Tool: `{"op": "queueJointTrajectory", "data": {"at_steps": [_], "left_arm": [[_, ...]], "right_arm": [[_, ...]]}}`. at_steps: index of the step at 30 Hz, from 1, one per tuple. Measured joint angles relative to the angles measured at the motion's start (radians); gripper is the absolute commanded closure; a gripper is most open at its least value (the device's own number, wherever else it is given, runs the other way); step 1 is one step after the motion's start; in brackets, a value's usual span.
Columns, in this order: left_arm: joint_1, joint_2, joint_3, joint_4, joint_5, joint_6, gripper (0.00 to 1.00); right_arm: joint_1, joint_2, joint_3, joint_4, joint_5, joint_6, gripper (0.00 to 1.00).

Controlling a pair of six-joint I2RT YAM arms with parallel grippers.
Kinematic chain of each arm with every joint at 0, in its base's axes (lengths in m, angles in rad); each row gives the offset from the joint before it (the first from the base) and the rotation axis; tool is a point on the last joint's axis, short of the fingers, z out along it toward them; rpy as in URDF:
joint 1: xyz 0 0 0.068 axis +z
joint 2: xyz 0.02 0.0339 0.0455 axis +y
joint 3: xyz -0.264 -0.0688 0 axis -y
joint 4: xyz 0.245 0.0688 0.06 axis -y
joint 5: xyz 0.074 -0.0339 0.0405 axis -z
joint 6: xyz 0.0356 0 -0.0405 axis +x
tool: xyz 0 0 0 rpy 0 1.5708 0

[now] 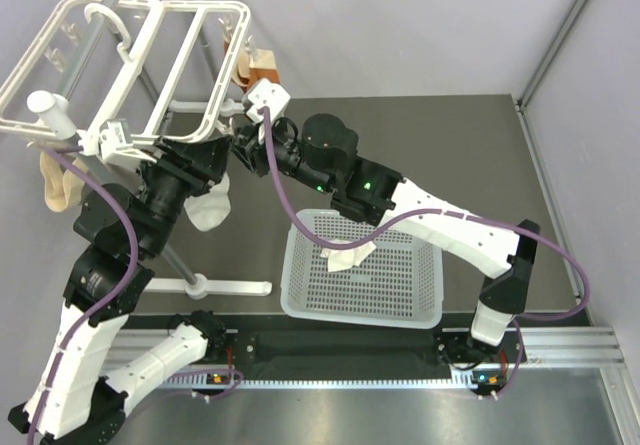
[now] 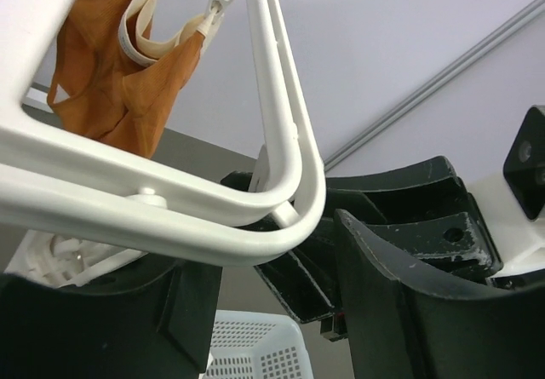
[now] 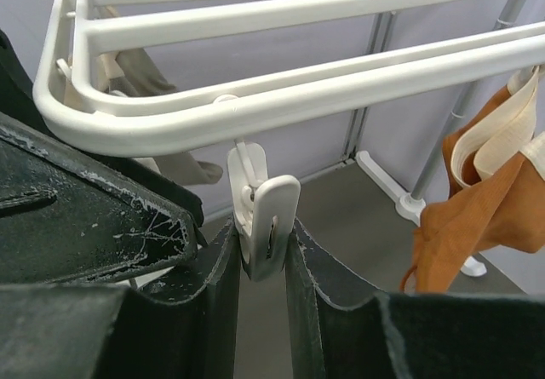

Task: Clip the socks to the hanger
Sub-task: Open the clamp at the hanger.

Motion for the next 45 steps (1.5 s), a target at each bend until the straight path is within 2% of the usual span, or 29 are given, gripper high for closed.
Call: {"op": "queueJointTrajectory", "data": {"at_steps": [12,18,25,26,28,29,32,33,36,38,43,45], "left_arm": [[0.001,0.006,-0.006,0.026,-0.027,-0.016,0.41],[0.001,0.013,-0.006,0.026,-0.050,-0.036,0.45],[0.000,0.030,-0.005,0.023,-0.050,-0.037,0.58],[0.000,0.030,-0.005,0.023,-0.050,-0.037,0.66],[0.001,0.029,-0.003,0.024,-0.056,-0.037,0.75],[0.001,0.029,0.001,0.023,-0.060,-0.032,0.78],[0.002,0.029,0.005,0.019,-0.072,-0.023,0.96],[0.002,0.030,0.007,0.016,-0.077,-0.018,1.00],[0.003,0.032,0.010,0.019,-0.081,-0.020,1.00],[0.003,0.031,0.011,0.016,-0.082,-0.017,1.00],[0.003,0.029,0.011,0.015,-0.085,-0.014,1.00],[0.003,0.029,0.011,0.015,-0.085,-0.014,1.00]], "right_arm": [[0.054,0.000,0.000,-0.042,0.047,-0.080,1.00],[0.069,0.000,0.000,-0.042,0.061,-0.116,1.00],[0.076,0.000,0.000,-0.042,0.070,-0.145,1.00],[0.076,0.000,0.000,-0.042,0.071,-0.151,1.00],[0.077,0.000,0.000,-0.042,0.074,-0.158,1.00],[0.078,0.000,0.000,-0.040,0.074,-0.160,0.82],[0.081,-0.001,0.005,-0.040,0.081,-0.161,0.48],[0.082,-0.003,0.005,-0.042,0.084,-0.159,0.43],[0.090,-0.024,-0.029,-0.043,0.107,-0.156,0.25],[0.094,-0.068,-0.102,-0.041,0.135,-0.151,0.17],[0.096,-0.248,-0.348,-0.068,0.230,-0.131,0.13],[0.095,-0.349,-0.462,-0.070,0.270,-0.107,0.14]]}}
